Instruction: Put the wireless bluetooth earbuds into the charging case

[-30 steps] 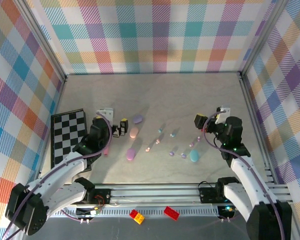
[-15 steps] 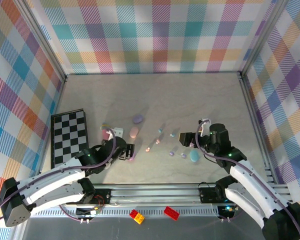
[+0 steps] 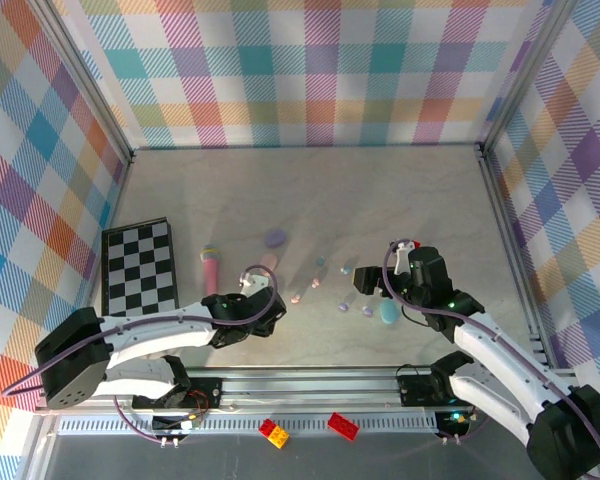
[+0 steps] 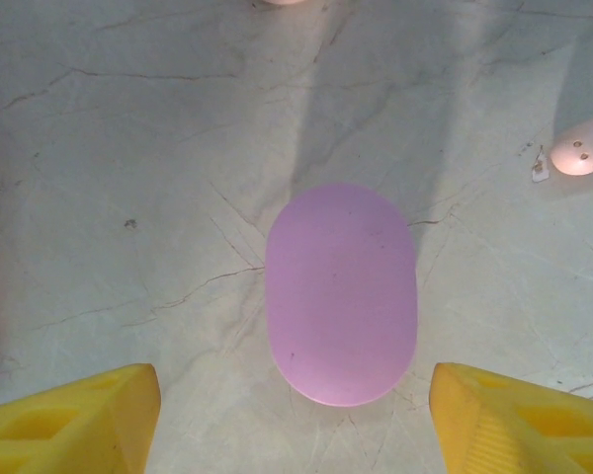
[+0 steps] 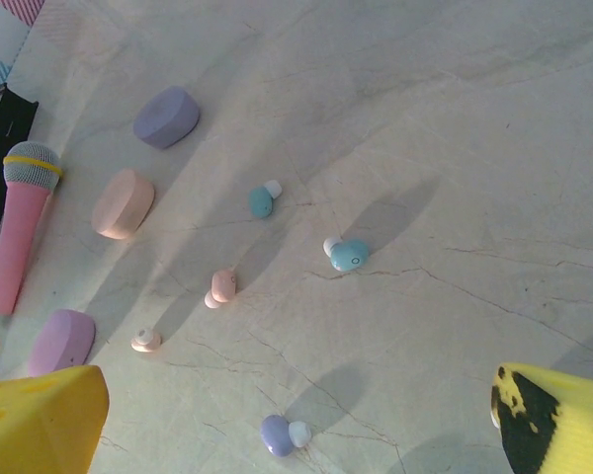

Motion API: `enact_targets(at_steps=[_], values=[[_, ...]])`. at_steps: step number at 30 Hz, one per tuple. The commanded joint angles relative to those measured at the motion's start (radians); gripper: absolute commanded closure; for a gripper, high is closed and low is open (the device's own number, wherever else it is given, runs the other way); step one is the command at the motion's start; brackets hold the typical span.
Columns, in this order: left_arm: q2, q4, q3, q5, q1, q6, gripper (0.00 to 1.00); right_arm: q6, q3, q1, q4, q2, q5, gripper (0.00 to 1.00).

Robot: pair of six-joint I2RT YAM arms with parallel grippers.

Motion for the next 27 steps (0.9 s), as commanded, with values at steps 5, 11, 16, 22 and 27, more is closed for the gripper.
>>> enact_targets(at_steps=[5,11,16,22,27], values=[[0.117,0.085,0.053,0.047,-0.009,0.026,0.28,0.015,-0.009,0.01,0.035,0.002,0.02,0.01],[0.176,0.103,0.069,0.022,-0.005,0.034,0.28,0.018,-0.009,0.01,0.015,-0.014,0.036,0.01],[0.201,0.126,0.072,0.031,0.003,0.043,0.39,0.025,-0.005,0.011,0.004,-0.016,0.034,0.01],[0.186,0.098,0.062,0.01,0.005,0.046,0.55,0.054,0.009,0.011,-0.016,-0.005,0.058,0.01],[0.1,0.129,0.05,0.014,0.005,0.145,0.58,0.101,0.064,0.01,-0.07,0.024,0.077,0.01]])
